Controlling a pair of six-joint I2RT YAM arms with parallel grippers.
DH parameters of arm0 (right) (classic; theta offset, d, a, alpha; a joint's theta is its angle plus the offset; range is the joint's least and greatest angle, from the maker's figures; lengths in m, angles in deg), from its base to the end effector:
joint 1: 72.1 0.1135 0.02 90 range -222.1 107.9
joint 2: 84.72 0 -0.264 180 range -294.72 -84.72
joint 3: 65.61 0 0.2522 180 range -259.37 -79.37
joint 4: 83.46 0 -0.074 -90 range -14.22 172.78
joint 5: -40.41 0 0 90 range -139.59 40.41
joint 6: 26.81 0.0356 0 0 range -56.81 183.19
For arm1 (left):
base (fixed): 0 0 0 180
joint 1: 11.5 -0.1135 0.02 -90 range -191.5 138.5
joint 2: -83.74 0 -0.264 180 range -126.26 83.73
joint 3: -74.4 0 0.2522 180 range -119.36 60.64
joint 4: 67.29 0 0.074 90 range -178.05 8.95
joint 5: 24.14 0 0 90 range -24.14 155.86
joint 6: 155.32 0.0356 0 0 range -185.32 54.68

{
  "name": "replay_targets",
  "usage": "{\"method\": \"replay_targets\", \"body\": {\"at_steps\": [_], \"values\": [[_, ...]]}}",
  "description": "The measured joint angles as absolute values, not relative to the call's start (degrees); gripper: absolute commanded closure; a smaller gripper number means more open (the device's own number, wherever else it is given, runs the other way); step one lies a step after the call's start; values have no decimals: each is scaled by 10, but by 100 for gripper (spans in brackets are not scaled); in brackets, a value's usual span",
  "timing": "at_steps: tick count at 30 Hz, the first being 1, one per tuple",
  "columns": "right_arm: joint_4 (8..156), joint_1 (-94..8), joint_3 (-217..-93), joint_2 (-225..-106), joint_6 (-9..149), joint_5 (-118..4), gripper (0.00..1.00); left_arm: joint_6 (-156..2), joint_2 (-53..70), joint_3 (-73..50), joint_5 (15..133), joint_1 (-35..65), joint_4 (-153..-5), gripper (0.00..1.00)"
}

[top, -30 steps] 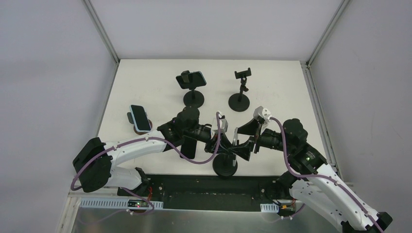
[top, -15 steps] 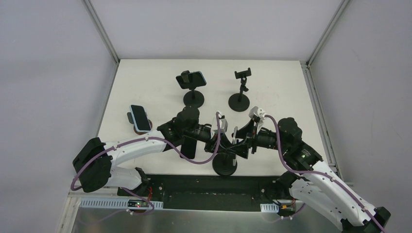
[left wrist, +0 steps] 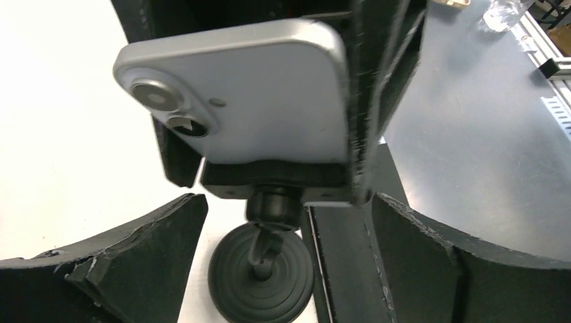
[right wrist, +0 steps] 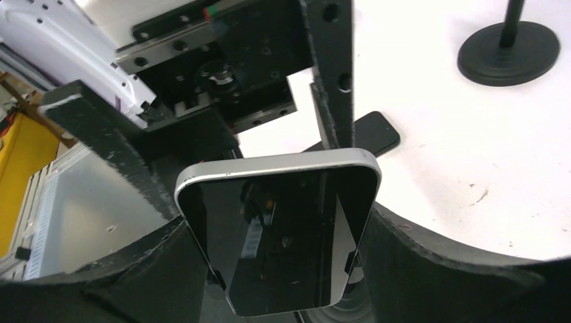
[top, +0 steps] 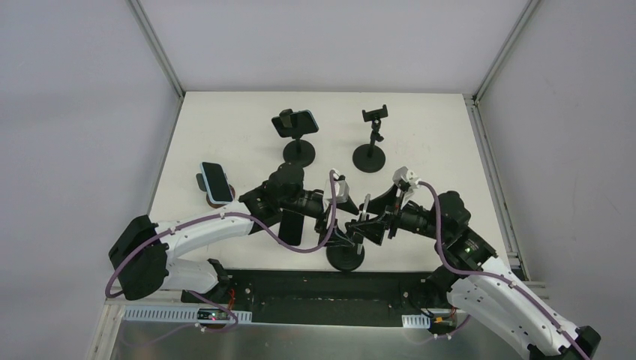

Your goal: Remove the phone from the phone stand

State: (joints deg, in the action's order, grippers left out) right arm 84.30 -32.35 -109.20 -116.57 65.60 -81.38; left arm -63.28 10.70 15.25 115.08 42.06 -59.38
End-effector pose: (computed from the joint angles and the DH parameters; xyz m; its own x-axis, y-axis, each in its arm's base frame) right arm 0.1010 0.1084 0.3032 -0.0466 0.0077 -0.9989 -0.9474 0.3166 0.0466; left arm 0.1473 -0.2449 0.2953 -0.0272 0.0760 -0.9967 0.9744 -0.2207 -0.0434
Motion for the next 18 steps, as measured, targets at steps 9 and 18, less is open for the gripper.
{"method": "replay_targets", "body": {"at_steps": [9,18], "values": [[891,-312,-1066,-1159,700,-712,100,-662,122,150,1143,426,-581,1],[909,-277,-1057,-1160,713,-630,100,-698,115,143,1086,433,-580,1]]}}
